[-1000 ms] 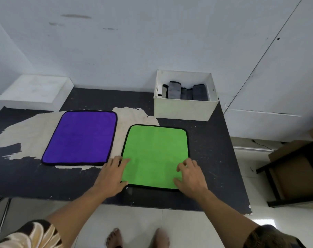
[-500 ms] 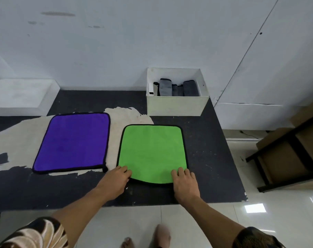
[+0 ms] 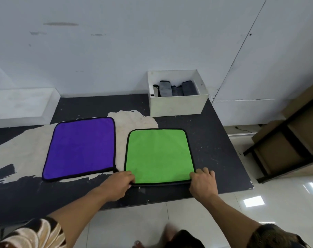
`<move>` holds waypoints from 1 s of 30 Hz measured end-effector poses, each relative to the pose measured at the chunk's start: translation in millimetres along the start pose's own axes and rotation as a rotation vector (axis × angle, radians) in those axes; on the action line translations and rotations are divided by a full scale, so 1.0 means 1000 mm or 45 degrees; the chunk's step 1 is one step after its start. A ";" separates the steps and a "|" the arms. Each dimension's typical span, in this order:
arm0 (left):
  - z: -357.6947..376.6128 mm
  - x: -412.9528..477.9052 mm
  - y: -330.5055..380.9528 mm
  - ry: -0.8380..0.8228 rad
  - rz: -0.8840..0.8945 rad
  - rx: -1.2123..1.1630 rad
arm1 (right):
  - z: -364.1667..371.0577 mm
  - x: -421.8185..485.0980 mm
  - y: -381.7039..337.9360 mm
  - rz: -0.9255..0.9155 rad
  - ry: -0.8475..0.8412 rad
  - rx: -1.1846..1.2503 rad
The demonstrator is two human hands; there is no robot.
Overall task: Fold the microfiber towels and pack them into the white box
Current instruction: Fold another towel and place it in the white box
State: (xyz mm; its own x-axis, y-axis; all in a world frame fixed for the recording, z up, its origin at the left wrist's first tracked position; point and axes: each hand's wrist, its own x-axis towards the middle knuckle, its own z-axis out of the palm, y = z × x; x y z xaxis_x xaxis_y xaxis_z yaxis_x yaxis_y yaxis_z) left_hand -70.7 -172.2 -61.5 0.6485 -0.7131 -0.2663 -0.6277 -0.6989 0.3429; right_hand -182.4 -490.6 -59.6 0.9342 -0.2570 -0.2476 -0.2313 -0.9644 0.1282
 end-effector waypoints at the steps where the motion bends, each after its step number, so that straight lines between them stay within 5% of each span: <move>1: -0.001 0.001 -0.002 -0.019 0.003 -0.011 | 0.000 0.001 0.003 -0.007 -0.010 0.020; 13: -0.078 0.076 -0.018 0.402 -0.434 -0.587 | -0.045 0.103 0.040 0.475 0.078 1.238; 17: -0.087 0.112 -0.020 0.500 -0.603 -0.618 | -0.045 0.145 0.038 0.559 0.001 1.413; 22: -0.072 0.138 -0.029 0.292 -0.770 -0.594 | -0.031 0.176 0.035 0.563 -0.107 1.406; 30: -0.065 0.153 -0.043 0.400 -0.975 -0.628 | -0.035 0.203 0.032 0.501 0.100 1.564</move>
State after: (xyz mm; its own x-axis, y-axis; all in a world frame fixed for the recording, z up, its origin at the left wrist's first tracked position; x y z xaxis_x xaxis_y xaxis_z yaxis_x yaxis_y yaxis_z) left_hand 83.0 -247.6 -58.3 0.9379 0.0245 -0.3462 0.2190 -0.8157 0.5355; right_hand 8.8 -571.6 -72.1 0.7501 -0.5714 -0.3329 -0.5509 -0.2614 -0.7926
